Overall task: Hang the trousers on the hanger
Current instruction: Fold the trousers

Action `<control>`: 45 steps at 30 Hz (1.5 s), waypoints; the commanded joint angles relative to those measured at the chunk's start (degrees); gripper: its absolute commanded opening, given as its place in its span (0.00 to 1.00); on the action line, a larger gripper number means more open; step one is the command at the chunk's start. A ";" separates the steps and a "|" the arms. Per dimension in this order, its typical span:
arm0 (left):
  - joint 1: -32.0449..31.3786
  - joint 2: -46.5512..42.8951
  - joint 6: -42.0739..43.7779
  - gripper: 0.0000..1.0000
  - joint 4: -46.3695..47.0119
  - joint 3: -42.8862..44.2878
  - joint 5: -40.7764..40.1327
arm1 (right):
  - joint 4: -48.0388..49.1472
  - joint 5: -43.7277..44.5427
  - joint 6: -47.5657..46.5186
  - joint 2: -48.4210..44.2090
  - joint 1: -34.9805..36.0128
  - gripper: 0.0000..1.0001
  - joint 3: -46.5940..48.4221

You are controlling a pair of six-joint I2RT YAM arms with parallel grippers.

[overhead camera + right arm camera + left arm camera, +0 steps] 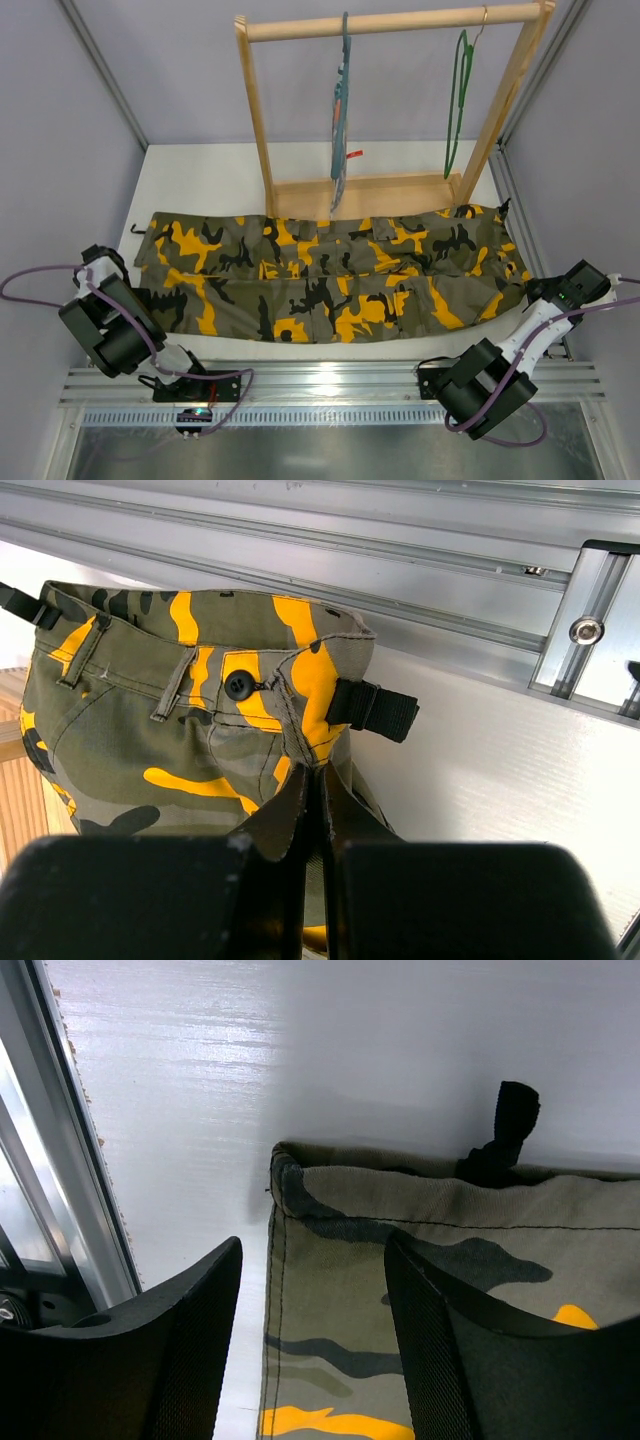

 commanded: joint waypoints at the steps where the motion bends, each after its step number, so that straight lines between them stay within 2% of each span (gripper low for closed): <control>1: 0.64 0.72 -0.76 0.60 3.62 -1.23 -0.51 | 1.85 -1.11 -0.68 0.05 0.50 0.04 0.78; 8: 0.56 1.43 -0.50 0.58 3.10 -1.32 -1.65 | 1.15 -0.75 -0.50 -0.83 0.50 0.04 0.87; 13: 0.65 0.19 -0.84 0.50 4.24 -2.99 -3.68 | 0.97 -0.05 -0.50 -2.14 0.50 0.04 0.51; 15: 0.56 0.02 -1.20 0.43 4.94 -3.69 -4.03 | 0.71 -0.05 -0.41 -2.32 0.41 0.04 0.69; 23: 0.64 -5.16 -4.01 0.40 15.84 -13.53 2.21 | 0.10 0.30 -0.15 -3.03 0.41 0.04 0.78; 25: 0.64 -6.48 -3.66 0.27 15.49 -13.72 1.95 | -0.25 0.65 -0.50 -2.68 0.41 0.04 1.04; 26: 0.73 -7.01 -3.49 0.14 14.97 -12.67 1.68 | -0.26 0.56 -0.50 -2.24 0.50 0.04 1.13; 28: 0.82 -8.50 -3.83 0.01 11.12 -10.74 0.37 | -0.52 0.48 -0.41 -1.89 0.41 0.04 1.48; 32: 0.82 -12.19 -5.06 0.01 4.08 -2.92 -0.86 | -4.11 1.53 2.48 -1.09 0.50 0.04 3.14; 37: 0.99 -17.55 -7.26 0.00 -0.59 6.91 -1.39 | -13.24 6.79 4.42 -0.48 0.68 0.04 11.66; 38: 1.00 -18.86 -7.44 0.00 -1.38 7.98 -1.66 | -14.92 10.37 4.16 -0.39 0.68 0.04 13.15; 45: 1.26 -21.69 -6.82 0.00 -4.28 13.62 -1.66 | -24.15 19.19 2.40 -3.46 0.85 0.04 22.03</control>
